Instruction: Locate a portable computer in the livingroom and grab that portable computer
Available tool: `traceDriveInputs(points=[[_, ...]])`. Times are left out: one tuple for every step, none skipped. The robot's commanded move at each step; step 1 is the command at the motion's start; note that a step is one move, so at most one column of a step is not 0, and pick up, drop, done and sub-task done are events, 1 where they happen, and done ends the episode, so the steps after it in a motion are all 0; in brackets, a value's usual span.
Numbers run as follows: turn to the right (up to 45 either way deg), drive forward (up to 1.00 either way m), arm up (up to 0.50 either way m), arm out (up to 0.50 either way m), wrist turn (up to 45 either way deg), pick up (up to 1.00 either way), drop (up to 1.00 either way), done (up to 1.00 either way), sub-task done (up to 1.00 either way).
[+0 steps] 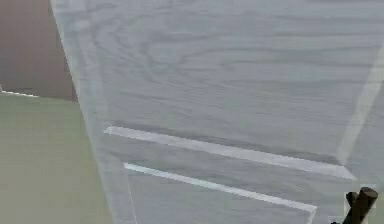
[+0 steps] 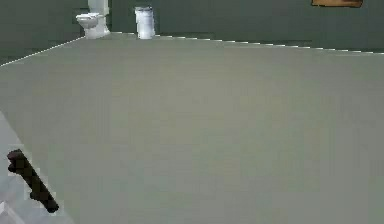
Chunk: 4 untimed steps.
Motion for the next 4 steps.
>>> traceDriveInputs(points=[[-45.0, 0.0, 0.0, 0.0, 0.0, 0.0, 0.0, 0.0, 0.0], [-24.0, 0.0, 0.0, 0.0, 0.0, 0.0, 0.0, 0.0, 0.0], [0.0, 0.3, 0.0, 0.0, 0.0, 0.0, 0.0, 0.0, 0.0], [15.0, 0.0, 0.0, 0.0, 0.0, 0.0, 0.0, 0.0, 0.0]])
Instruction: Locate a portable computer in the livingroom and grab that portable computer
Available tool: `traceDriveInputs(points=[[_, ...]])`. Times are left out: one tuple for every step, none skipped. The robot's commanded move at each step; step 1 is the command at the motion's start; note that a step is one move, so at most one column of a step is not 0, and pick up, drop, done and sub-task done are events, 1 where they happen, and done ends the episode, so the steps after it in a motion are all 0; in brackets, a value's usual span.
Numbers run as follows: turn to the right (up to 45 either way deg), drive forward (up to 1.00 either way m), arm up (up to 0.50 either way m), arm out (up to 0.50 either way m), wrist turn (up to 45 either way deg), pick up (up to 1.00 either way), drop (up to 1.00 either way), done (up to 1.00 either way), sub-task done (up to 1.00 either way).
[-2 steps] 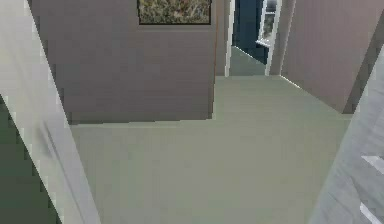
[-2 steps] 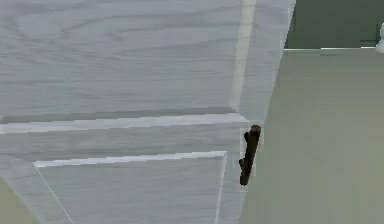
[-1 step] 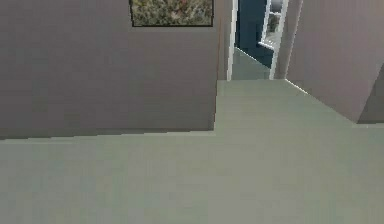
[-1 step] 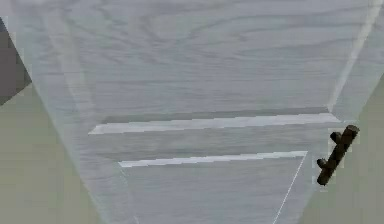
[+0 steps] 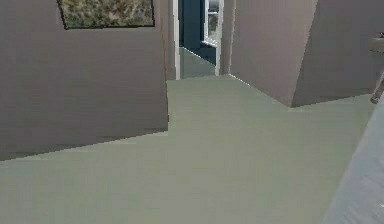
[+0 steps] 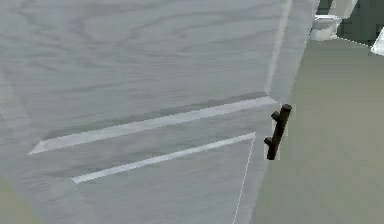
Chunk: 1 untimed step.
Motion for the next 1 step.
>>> traceDriveInputs(points=[[0.0, 1.0, 0.0, 0.0, 0.0, 0.0, 0.0, 0.0, 0.0]])
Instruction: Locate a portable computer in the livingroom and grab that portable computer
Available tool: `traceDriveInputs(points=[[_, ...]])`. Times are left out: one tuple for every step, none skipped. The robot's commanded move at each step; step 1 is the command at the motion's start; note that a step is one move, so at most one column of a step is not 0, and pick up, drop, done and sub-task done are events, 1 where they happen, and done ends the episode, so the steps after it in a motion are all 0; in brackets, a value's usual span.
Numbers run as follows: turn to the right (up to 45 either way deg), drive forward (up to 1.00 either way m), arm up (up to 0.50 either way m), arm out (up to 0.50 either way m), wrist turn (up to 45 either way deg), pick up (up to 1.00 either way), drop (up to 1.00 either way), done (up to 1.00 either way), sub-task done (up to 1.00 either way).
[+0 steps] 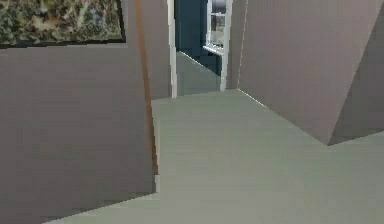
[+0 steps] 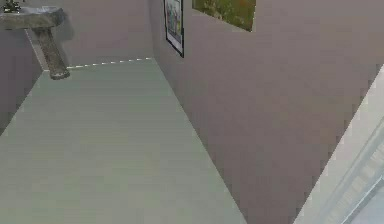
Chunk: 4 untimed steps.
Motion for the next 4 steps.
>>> traceDriveInputs(points=[[0.0, 1.0, 0.0, 0.0, 0.0, 0.0, 0.0, 0.0, 0.0], [6.0, 0.0, 0.0, 0.0, 0.0, 0.0, 0.0, 0.0, 0.0], [0.0, 0.5, 0.0, 0.0, 0.0, 0.0, 0.0, 0.0, 0.0], [-21.0, 0.0, 0.0, 0.0, 0.0, 0.0, 0.0, 0.0, 0.0]])
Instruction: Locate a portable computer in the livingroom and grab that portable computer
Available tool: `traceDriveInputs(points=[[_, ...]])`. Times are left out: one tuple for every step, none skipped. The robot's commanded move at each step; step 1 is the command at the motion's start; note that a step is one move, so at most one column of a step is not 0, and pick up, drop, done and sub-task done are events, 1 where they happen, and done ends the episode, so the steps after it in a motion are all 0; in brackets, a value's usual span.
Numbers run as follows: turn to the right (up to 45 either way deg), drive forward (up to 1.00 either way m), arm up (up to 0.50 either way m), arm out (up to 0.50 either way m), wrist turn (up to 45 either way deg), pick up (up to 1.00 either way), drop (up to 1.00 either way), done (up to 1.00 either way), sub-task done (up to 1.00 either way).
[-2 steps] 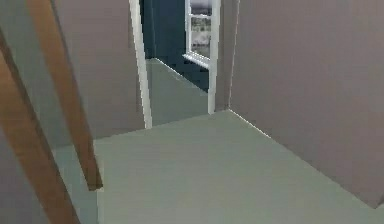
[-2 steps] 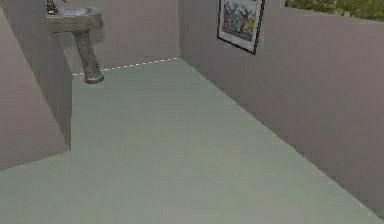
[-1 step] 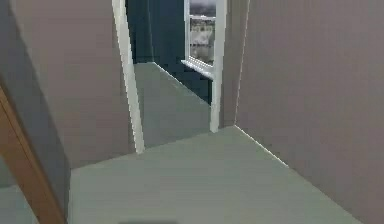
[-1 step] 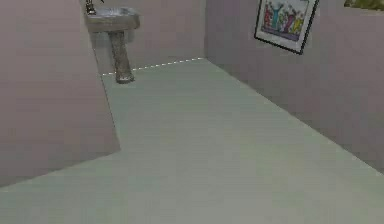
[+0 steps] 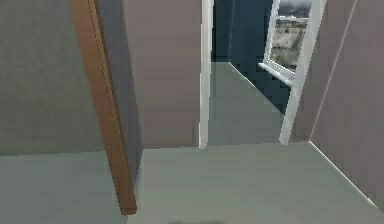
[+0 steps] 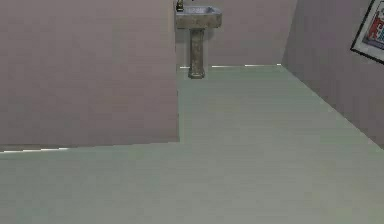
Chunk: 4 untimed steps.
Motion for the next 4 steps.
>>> traceDriveInputs(points=[[0.0, 0.35, 0.0, 0.0, 0.0, 0.0, 0.0, 0.0, 0.0], [-27.0, 0.0, 0.0, 0.0, 0.0, 0.0, 0.0, 0.0, 0.0], [0.0, 0.35, 0.0, 0.0, 0.0, 0.0, 0.0, 0.0, 0.0], [-45.0, 0.0, 0.0, 0.0, 0.0, 0.0, 0.0, 0.0, 0.0]])
